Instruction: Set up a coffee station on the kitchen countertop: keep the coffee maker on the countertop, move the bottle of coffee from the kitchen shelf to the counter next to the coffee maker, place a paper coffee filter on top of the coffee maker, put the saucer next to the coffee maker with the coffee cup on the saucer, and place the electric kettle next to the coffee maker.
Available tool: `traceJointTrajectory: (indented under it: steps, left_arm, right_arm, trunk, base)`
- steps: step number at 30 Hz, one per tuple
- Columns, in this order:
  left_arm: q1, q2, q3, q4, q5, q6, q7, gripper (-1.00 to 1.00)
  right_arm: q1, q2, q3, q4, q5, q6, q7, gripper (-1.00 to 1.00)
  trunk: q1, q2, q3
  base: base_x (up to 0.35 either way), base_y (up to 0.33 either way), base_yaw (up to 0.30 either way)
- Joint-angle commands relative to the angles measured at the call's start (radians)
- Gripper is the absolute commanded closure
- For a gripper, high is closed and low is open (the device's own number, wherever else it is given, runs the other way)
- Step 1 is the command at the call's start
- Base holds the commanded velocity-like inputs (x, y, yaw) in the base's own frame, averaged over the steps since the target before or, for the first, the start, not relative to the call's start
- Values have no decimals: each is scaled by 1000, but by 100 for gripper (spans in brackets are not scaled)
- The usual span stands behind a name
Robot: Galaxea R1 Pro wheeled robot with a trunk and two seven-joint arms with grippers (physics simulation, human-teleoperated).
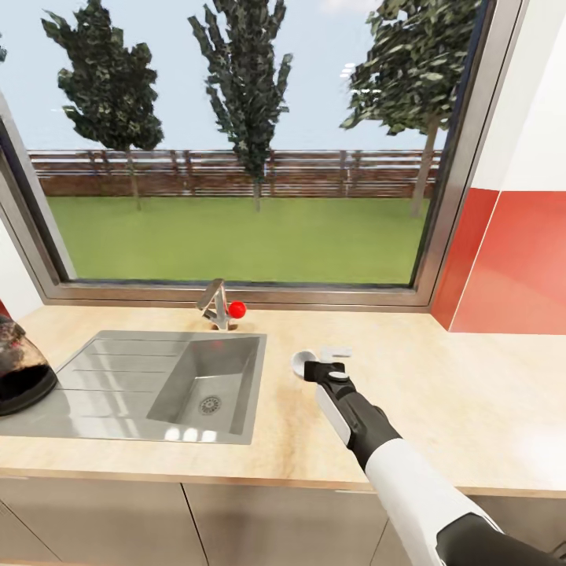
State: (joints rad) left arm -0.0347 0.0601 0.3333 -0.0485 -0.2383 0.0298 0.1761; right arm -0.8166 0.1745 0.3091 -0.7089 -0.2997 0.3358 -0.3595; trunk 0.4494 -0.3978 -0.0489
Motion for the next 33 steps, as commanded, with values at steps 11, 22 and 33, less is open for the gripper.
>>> traceJointTrajectory:
  steps: [11,22,33]
  left_arm:
    - [-1,-3,11,-2,-6,2,3,-100]
    - [-3,4,20,-16,-4,1,3,-100]
    - [-11,6,19,-62,-4,-32,3,-100]
  right_arm:
    - [-1,0,4,5,-7,3,-6,100]
    - [-1,0,4,7,-7,18,-6,100]
    - [-1,0,5,-5,-7,135,-6,100]
  trunk:
    - [1,-2,-2]
    - [1,-2,-2]
    - [1,-2,-2]
  base:
    - [-117,80,0]
    - [-93,254,0]
    - [-1,304,0]
